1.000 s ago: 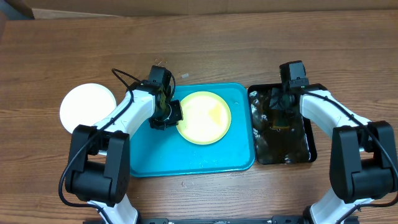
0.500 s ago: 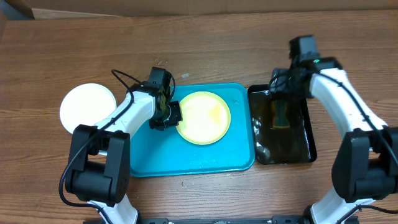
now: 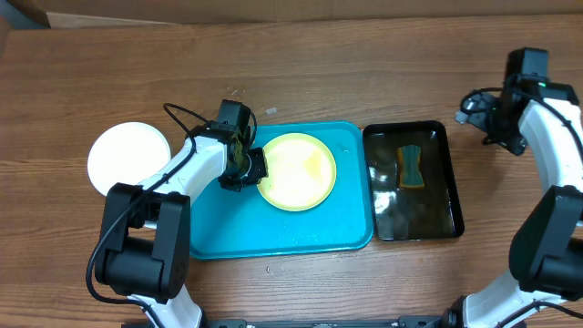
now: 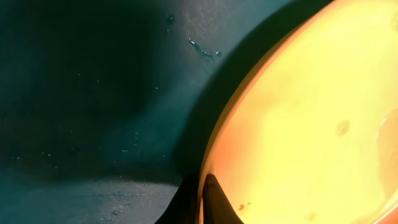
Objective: Clean dirty plates on tray and stack at the side
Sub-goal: 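Release the sponge in the black tray and raise the right gripper away, then lift the yellow plate with the left gripper and swing it leftward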
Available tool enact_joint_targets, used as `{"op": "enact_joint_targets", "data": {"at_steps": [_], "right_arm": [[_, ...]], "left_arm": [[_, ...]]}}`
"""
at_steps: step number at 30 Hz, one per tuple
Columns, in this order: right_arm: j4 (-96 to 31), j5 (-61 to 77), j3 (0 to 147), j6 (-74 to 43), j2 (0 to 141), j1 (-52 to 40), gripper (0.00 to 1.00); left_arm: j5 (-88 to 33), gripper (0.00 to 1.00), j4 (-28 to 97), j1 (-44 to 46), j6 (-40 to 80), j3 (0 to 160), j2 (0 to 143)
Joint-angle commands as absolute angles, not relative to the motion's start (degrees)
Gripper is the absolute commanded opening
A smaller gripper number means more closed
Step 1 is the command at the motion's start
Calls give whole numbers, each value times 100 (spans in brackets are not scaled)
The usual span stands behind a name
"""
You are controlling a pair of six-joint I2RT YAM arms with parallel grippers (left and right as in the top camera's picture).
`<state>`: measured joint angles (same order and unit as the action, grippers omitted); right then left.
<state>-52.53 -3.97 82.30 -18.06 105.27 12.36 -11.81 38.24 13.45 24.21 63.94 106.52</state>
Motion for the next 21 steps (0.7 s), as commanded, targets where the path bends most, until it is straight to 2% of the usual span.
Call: {"op": "enact_joint_targets", "data": {"at_steps": [1, 14, 21], "right_arm": [[-5210, -375, 8267, -1870, 10420, 1313, 100], [-5212, -377, 8267, -1870, 10420, 1321, 100], [-5212, -377, 8267, -1870, 10420, 1321, 100]], "left_arm": [[-1015, 4, 4060, 1297, 1970, 6615, 10704], [-1072, 4, 5395, 1278, 1562, 8656, 10575], [-945, 4, 5502, 1769, 1673, 9441, 10575]]}}
